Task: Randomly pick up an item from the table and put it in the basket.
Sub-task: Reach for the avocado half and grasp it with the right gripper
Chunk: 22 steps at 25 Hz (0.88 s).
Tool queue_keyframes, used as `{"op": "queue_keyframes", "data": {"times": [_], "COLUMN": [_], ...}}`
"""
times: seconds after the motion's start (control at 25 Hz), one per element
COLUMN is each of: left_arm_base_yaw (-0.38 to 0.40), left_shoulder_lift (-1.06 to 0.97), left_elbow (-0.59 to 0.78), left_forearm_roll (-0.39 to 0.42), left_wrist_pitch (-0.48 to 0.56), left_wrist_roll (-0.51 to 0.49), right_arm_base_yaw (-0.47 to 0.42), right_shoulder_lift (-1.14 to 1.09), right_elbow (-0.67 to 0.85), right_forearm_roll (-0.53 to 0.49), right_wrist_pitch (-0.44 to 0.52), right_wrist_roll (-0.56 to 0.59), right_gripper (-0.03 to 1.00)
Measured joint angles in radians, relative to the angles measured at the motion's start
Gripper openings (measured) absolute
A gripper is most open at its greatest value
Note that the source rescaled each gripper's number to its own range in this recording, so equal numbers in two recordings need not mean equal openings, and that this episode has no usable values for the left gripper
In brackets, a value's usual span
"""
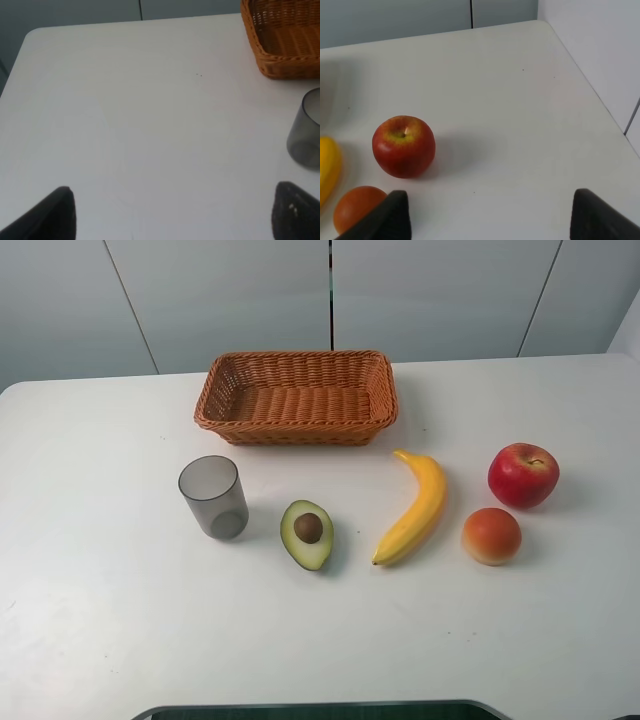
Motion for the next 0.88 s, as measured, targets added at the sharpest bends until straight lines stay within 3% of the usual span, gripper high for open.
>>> {"op": "queue_keyframes", "data": {"times": [0.88], "left_arm_base_yaw": [0.000], "left_shoulder_lift": [0.000], "left_elbow": [0.000], "left_forearm_roll": [0.000], "left_wrist_pitch": [0.000], "left_wrist_roll": [0.000], "right_arm_base_yaw": [0.000], "right_shoulder_lift": [0.000], "right_elbow": [0.000], "right_forearm_roll": [0.000], "right_wrist_pitch": [0.000], "right_wrist_roll": [0.000], "right_gripper": [0.23]}}
